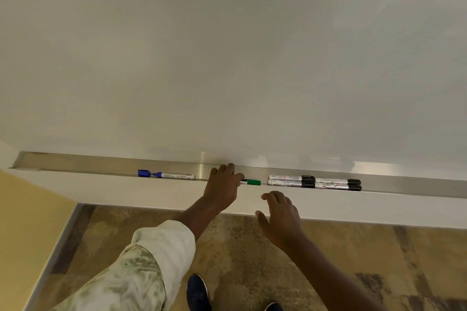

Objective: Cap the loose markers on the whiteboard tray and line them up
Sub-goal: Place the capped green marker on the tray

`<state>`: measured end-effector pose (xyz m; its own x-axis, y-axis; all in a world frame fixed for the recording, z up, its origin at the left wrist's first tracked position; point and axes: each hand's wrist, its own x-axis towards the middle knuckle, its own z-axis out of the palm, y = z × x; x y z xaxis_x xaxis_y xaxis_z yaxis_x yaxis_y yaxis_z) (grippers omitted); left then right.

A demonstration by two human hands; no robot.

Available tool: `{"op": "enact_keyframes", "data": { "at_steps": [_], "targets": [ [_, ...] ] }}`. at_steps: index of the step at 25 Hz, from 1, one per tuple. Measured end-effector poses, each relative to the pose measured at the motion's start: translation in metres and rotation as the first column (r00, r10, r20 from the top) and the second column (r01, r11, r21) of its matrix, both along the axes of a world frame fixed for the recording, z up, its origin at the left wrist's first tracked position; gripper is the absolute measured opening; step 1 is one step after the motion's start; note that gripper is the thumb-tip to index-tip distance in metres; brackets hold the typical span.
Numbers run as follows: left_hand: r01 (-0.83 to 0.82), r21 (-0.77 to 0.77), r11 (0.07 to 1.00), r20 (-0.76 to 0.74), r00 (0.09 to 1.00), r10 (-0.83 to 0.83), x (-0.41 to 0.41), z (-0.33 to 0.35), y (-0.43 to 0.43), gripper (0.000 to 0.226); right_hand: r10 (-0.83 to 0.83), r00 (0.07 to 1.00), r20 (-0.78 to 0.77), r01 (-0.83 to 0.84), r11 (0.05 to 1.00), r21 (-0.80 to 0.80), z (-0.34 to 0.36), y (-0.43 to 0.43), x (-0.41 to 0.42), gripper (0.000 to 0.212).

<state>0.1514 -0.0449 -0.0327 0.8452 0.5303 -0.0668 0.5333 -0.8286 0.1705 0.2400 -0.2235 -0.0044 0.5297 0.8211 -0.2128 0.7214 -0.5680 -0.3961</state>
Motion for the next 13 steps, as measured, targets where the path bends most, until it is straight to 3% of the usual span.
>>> {"op": "enact_keyframes", "data": {
  "at_steps": [5, 13],
  "targets": [
    [0.02, 0.015, 1.0, 0.025, 0.999, -0.02, 0.008, -0.007, -0.005, 0.035, 0.059, 0.99, 0.125, -0.055, 0.998, -0.038, -0.015, -0.003, 0.017, 0.065],
    [0.061, 0.007, 0.998, 0.046, 0.997, -0.061, 0.011, -0.013, -0.008, 0.039, 0.148, 0.977, 0.151, -0.123, 0.979, -0.164, -0.037, -0.013, 0.025, 0.082]
  ]
}}
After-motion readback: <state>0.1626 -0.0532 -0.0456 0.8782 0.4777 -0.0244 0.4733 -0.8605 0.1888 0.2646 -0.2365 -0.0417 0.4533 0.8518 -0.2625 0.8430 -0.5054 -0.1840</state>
